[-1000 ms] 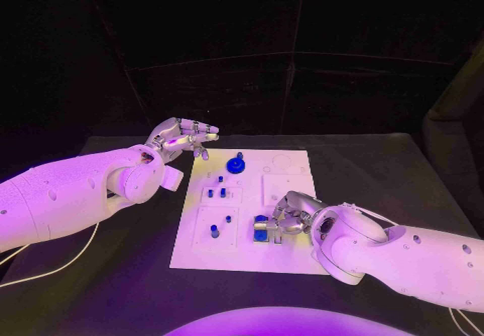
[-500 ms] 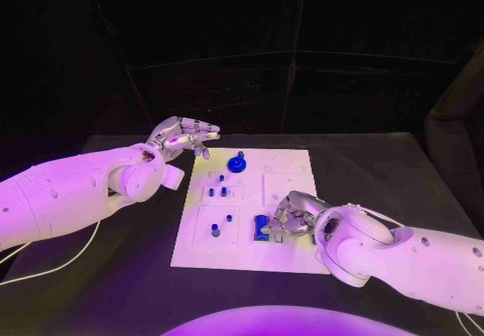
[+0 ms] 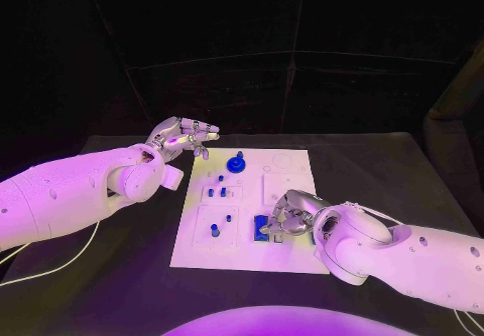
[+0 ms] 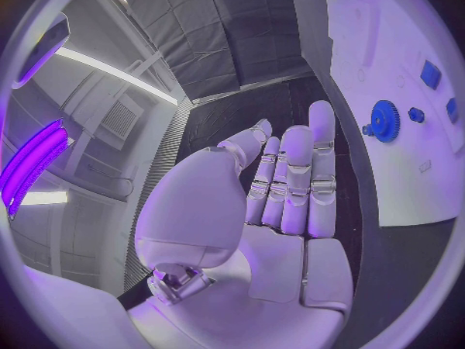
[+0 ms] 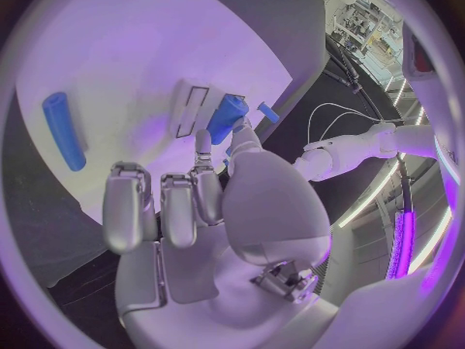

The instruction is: Assemble the parts on the task board

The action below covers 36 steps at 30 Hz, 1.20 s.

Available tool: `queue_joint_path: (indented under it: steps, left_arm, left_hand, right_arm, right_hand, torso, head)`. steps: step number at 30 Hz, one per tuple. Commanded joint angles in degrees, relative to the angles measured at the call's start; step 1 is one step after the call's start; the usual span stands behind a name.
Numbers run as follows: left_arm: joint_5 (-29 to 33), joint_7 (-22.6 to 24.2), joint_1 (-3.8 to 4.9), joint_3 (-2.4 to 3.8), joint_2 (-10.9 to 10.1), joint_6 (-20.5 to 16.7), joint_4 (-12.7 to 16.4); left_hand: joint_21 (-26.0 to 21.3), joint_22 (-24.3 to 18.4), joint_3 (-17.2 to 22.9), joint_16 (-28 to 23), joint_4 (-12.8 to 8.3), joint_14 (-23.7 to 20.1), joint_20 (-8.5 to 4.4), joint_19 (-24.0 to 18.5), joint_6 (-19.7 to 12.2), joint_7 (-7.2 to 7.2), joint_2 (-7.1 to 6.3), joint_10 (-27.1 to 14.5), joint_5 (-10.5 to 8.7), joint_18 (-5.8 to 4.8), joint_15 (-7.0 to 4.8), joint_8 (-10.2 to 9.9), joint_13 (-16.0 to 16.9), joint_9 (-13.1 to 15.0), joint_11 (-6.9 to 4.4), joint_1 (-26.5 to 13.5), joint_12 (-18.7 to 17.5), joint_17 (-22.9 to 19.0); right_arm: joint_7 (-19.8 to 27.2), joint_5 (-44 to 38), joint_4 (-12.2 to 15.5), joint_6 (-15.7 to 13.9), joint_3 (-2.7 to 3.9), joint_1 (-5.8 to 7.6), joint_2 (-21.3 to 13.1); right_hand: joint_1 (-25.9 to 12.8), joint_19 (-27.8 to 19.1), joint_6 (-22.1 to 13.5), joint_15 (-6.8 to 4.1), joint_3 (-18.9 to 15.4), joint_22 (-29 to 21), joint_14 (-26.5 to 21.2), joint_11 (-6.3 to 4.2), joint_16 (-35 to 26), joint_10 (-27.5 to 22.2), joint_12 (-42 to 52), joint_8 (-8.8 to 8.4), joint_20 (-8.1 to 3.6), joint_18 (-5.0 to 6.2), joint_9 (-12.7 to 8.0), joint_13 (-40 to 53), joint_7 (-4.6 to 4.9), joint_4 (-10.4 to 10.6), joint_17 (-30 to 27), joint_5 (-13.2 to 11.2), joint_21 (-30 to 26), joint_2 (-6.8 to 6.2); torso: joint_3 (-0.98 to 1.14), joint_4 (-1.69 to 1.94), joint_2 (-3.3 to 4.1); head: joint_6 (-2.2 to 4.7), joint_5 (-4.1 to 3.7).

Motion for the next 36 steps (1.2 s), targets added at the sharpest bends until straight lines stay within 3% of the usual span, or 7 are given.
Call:
queue_joint_path:
  steps: [1,7,14,22,36]
  left_arm:
    - [0.2,0.1,0.09,0.05,0.1,0.5,0.0]
    - [0.2,0.1,0.09,0.05,0.1,0.5,-0.1]
    - [0.2,0.1,0.08,0.05,0.2,0.6,-0.2]
    - [0.2,0.1,0.07,0.04,0.2,0.6,-0.3]
    - [0.2,0.1,0.06,0.04,0.2,0.6,-0.3]
  left_hand:
    - [-0.2,-0.1,0.3,-0.3,-0.1,-0.4,-0.10,-0.4,-0.3,0.17,-0.16,-0.3,0.15,0.77,-0.07,0.3,-0.1,0.0,-0.10,0.1,0.3,0.0]
    - [-0.2,-0.1,0.3,-0.3,-0.1,-0.4,-0.10,-0.4,-0.3,0.17,-0.16,-0.3,0.15,0.77,-0.07,0.3,-0.1,0.0,-0.10,0.1,0.3,0.0]
    - [-0.2,-0.1,0.3,-0.3,-0.1,-0.4,-0.10,-0.4,-0.3,0.17,-0.16,-0.3,0.15,0.77,-0.07,0.3,-0.1,0.0,-0.10,0.1,0.3,0.0]
    - [-0.2,-0.1,0.3,-0.3,-0.1,-0.4,-0.10,-0.4,-0.3,0.17,-0.16,-0.3,0.15,0.77,-0.07,0.3,-0.1,0.0,-0.10,0.1,0.3,0.0]
    - [-0.2,-0.1,0.3,-0.3,-0.1,-0.4,-0.10,-0.4,-0.3,0.17,-0.16,-0.3,0.15,0.77,-0.07,0.3,-0.1,0.0,-0.10,0.1,0.3,0.0]
  right_arm:
    - [0.1,-1.7,-0.2,0.0,-0.08,-0.02,0.0]
    - [1.4,-2.4,-0.1,-0.5,-0.08,-0.02,-0.3]
    - [5.0,-1.5,0.6,-0.9,-0.08,-0.02,-0.8]
    - [8.0,-0.1,1.6,0.1,-0.08,-0.03,-1.6]
    - [5.8,-0.8,0.6,3.4,-0.08,-0.03,-1.1]
  right_hand:
    - [-0.3,1.3,0.5,-0.29,-0.2,1.3,4.1,-0.22,0.1,0.2,-0.3,0.28,-0.35,-0.64,0.1,4.8,0.12,-0.2,4.9,0.2,0.2,0.72]
    - [-0.2,1.3,0.5,-0.31,-0.4,1.3,4.1,-0.26,0.1,0.3,-0.3,0.21,-0.35,-0.63,0.1,4.8,0.07,-0.5,4.9,1.1,0.2,0.78]
    - [-0.6,1.3,0.7,-0.31,-0.8,1.5,4.2,-0.26,0.2,0.4,-0.1,0.22,-0.36,-0.67,0.1,5.0,0.06,-0.5,5.1,1.3,0.3,0.57]
    - [-0.7,1.4,0.8,-0.33,-1.0,1.6,4.2,-0.29,0.3,0.4,0.0,0.29,-0.36,-0.69,0.2,5.1,0.00,-0.5,5.4,1.2,0.4,0.54]
    - [-0.2,1.4,1.3,-0.44,-1.0,1.7,4.2,-0.47,0.3,0.4,-0.2,0.48,-0.43,-0.69,0.3,5.0,-0.22,-0.9,5.3,1.2,0.4,0.95]
  torso:
    - [-0.01,-0.01,0.02]
    - [0.07,-0.21,-0.03]
    - [0.05,-0.01,-0.04]
    - [0.04,-0.15,0.01]
    - [-0.02,0.07,0.02]
  head:
    - [-0.03,-0.04]
    - [0.08,0.02]
    - [0.07,-0.18]
    - [0.06,-0.07]
    - [-0.10,-0.07]
